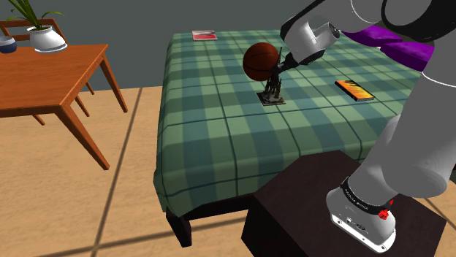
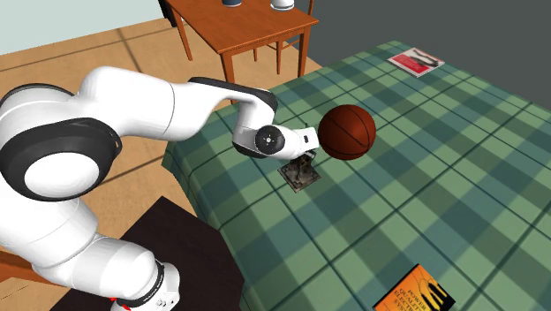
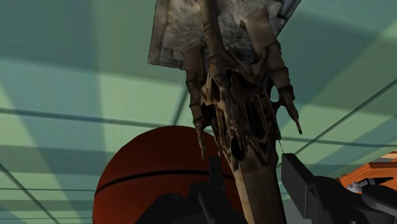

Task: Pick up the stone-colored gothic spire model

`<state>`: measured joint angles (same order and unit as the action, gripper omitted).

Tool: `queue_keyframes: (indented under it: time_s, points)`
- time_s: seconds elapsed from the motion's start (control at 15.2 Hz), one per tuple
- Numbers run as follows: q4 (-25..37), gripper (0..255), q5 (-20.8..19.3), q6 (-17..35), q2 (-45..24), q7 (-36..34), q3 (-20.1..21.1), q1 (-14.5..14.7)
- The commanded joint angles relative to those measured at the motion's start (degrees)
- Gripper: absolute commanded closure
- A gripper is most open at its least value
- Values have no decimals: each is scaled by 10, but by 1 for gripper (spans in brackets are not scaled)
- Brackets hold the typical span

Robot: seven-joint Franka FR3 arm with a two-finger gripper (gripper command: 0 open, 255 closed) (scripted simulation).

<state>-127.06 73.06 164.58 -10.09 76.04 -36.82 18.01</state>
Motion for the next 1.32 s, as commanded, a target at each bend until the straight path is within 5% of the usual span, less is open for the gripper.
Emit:
queue_keyframes:
  time_s: [0.0, 0.13, 1.12, 1.25]
  points:
    - [-1, 255, 0, 0, -1, 1, 0, 0]
    - [0, 255, -4, -1, 0, -3, -1, 0]
    - [-16, 255, -311, -13, 104, -263, -51, 38]
    - [-16, 255, -314, -13, 105, -265, -50, 38]
